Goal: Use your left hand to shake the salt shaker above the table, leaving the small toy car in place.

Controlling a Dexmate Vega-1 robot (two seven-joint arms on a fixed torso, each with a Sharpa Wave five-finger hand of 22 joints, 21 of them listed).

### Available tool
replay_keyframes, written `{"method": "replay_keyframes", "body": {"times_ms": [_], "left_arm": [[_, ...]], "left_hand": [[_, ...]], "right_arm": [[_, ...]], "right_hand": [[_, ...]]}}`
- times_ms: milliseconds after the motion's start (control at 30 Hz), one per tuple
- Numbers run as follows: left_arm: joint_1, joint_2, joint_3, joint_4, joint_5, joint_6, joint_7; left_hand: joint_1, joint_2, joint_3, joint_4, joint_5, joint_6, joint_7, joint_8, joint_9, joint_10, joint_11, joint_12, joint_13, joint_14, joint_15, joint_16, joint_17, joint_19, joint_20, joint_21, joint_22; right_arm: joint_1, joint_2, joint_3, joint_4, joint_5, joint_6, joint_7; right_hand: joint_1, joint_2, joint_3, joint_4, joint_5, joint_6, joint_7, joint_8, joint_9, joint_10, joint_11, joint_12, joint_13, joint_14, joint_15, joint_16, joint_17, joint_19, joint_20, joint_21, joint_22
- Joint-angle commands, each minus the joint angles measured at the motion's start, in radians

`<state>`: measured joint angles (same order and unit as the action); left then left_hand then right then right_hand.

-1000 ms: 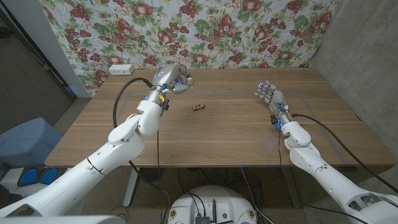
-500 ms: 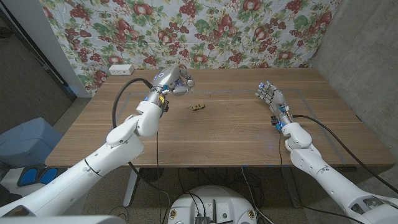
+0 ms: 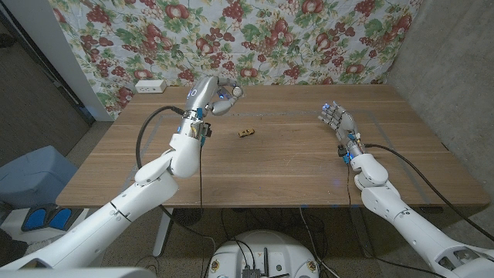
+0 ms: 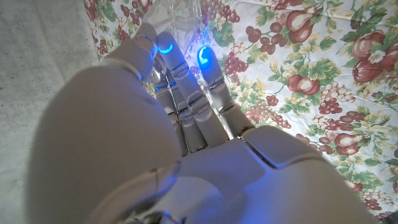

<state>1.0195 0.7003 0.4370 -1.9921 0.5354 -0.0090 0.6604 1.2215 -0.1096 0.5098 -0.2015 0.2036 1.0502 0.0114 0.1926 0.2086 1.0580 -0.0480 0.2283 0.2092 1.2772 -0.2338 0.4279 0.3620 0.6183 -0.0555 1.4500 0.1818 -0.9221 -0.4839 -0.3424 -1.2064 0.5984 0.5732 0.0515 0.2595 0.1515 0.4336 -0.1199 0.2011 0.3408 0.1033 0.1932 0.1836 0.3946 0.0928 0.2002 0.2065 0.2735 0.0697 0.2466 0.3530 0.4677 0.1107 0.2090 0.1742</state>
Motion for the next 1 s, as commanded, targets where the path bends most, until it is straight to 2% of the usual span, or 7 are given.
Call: {"method": "replay_keyframes", "body": {"times_ms": [33,333,500,667,733,867,1000], "left_arm": [[0.007,-0.041,-0.018,0.067,0.019,-0.136,0.104],[0.027,-0.047,-0.034,0.034,0.029,-0.09,0.059],[0.034,-0.017,-0.037,-0.051,0.032,0.055,-0.104],[0.028,0.002,-0.03,-0.09,0.036,0.128,-0.188],[0.017,0.025,-0.03,-0.12,0.018,0.171,-0.274],[-0.019,0.077,-0.021,-0.146,-0.039,0.197,-0.426],[-0.036,0.097,-0.014,-0.161,-0.061,0.222,-0.484]], "left_hand": [[0.148,0.154,0.033,0.022,0.004,0.06,0.053,0.005,0.023,0.09,-0.009,0.002,0.069,-0.004,-0.004,-0.004,0.001,-0.008,-0.125,0.003,-0.001],[0.148,0.154,0.034,0.022,0.004,0.06,0.054,0.005,0.024,0.092,-0.011,0.002,0.069,-0.003,-0.004,-0.004,0.003,-0.008,-0.125,0.004,0.0],[0.147,0.154,0.034,0.023,0.004,0.061,0.052,0.006,0.024,0.093,-0.014,0.003,0.071,-0.005,-0.004,-0.006,0.001,-0.008,-0.125,0.004,0.0],[0.146,0.154,0.034,0.023,0.004,0.061,0.05,0.006,0.024,0.094,-0.012,0.003,0.071,-0.004,-0.004,-0.006,0.001,-0.009,-0.125,0.004,0.0],[0.146,0.155,0.034,0.023,0.004,0.062,0.049,0.006,0.024,0.094,-0.012,0.003,0.071,-0.004,-0.004,-0.006,0.002,-0.008,-0.125,0.004,0.0],[0.146,0.154,0.034,0.022,0.004,0.062,0.052,0.006,0.024,0.096,-0.012,0.004,0.071,-0.004,-0.004,-0.006,0.002,-0.008,-0.126,0.005,0.0],[0.145,0.154,0.034,0.022,0.004,0.063,0.054,0.006,0.024,0.095,-0.009,0.004,0.072,-0.004,-0.004,-0.006,0.002,-0.008,-0.126,0.005,0.0]], "right_arm": [[-0.009,-0.001,0.003,-0.005,-0.001,0.006,-0.004],[-0.006,0.002,0.003,-0.004,0.004,0.004,0.001],[-0.009,0.002,0.004,-0.007,0.005,0.002,-0.002],[-0.011,0.0,0.004,-0.004,0.003,0.006,-0.001],[-0.013,-0.001,0.005,-0.007,0.003,0.005,-0.004],[-0.015,0.0,0.007,-0.008,0.006,0.004,-0.006],[-0.013,-0.002,0.006,-0.004,0.002,0.007,-0.003]], "right_hand": [[-0.005,-0.001,0.004,-0.005,-0.001,0.004,0.002,0.003,0.003,0.002,0.003,0.007,0.004,0.001,0.001,-0.001,-0.001,0.005,-0.001,-0.003,0.006],[-0.006,-0.001,0.004,-0.005,-0.001,0.005,0.0,0.003,0.003,0.002,0.0,0.007,0.004,0.001,0.002,-0.001,-0.001,0.004,-0.001,-0.003,0.006],[-0.006,-0.001,0.004,-0.005,-0.001,0.004,0.0,0.003,0.003,0.001,0.0,0.006,0.004,0.0,0.0,-0.001,-0.001,0.003,-0.002,-0.003,0.006],[-0.006,0.0,0.004,-0.005,-0.001,0.004,0.001,0.003,0.003,0.001,0.0,0.006,0.004,0.0,-0.001,-0.001,-0.001,0.003,-0.003,-0.003,0.006],[-0.006,0.0,0.004,-0.005,-0.001,0.004,0.0,0.003,0.003,-0.001,-0.001,0.006,0.004,0.0,0.001,-0.001,-0.001,0.003,-0.003,-0.003,0.006],[-0.006,0.001,0.004,-0.004,-0.001,0.003,0.001,0.002,0.003,0.001,-0.001,0.006,0.004,-0.001,-0.001,-0.001,-0.001,0.003,-0.003,-0.003,0.006],[-0.007,0.001,0.004,-0.004,-0.001,0.003,0.001,0.002,0.003,-0.001,0.002,0.005,0.004,-0.001,-0.001,-0.001,-0.001,0.003,-0.003,-0.003,0.006]]}}
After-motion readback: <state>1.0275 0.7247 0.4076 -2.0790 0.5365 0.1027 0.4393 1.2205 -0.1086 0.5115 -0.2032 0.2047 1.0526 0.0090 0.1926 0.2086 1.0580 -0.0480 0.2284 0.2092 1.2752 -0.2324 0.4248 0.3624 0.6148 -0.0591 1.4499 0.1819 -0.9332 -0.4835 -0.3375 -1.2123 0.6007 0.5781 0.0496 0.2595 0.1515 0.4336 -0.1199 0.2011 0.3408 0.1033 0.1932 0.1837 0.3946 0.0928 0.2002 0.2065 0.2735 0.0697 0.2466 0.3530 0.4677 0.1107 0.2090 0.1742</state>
